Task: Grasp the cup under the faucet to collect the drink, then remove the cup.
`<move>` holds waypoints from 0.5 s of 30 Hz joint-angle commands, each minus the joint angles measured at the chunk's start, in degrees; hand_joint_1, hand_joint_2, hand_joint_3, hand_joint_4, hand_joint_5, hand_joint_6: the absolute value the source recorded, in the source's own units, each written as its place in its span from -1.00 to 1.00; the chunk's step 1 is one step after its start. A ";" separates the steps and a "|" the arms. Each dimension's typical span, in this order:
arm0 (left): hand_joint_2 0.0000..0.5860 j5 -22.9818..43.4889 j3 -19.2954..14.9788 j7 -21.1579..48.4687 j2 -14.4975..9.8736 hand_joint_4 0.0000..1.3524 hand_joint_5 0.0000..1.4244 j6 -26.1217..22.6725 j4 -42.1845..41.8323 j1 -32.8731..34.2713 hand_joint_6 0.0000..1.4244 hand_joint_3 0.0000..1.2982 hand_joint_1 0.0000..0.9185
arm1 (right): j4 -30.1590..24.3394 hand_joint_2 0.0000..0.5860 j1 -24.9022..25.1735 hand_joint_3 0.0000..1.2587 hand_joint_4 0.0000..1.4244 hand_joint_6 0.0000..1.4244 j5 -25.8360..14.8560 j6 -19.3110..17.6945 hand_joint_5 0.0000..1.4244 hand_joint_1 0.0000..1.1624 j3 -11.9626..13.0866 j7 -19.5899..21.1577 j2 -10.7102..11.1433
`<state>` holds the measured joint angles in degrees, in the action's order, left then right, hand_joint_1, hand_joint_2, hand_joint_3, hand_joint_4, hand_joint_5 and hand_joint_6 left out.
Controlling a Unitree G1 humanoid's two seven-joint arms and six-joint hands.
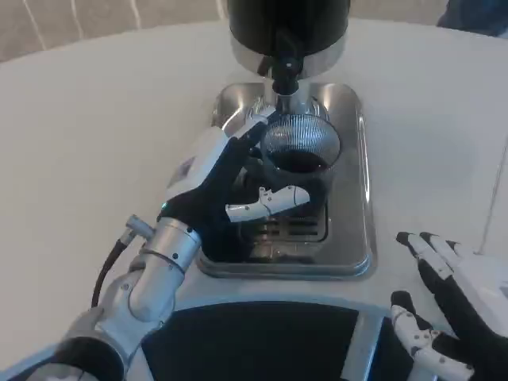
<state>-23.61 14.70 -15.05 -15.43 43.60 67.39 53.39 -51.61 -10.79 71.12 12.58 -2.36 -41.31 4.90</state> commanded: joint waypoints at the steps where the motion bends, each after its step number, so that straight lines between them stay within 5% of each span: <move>1: -0.75 -1.49 0.66 -0.11 0.16 -0.75 -0.28 -1.13 1.13 0.65 -0.18 -0.71 -0.21 | 0.42 1.00 0.06 -0.93 -1.00 -1.00 0.54 0.58 -1.00 -0.82 -0.37 -0.44 -0.41; 15: -0.74 -2.40 0.87 -0.44 1.31 -0.72 -0.20 -2.27 1.86 1.43 0.03 -0.72 -0.21 | -0.07 1.00 0.28 -0.92 -1.00 -1.00 1.07 1.55 -1.00 -0.83 -0.18 -1.32 -0.47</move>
<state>-25.08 14.80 -15.82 -14.78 42.37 68.33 54.77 -51.56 -10.22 72.10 13.82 -2.83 -42.11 4.59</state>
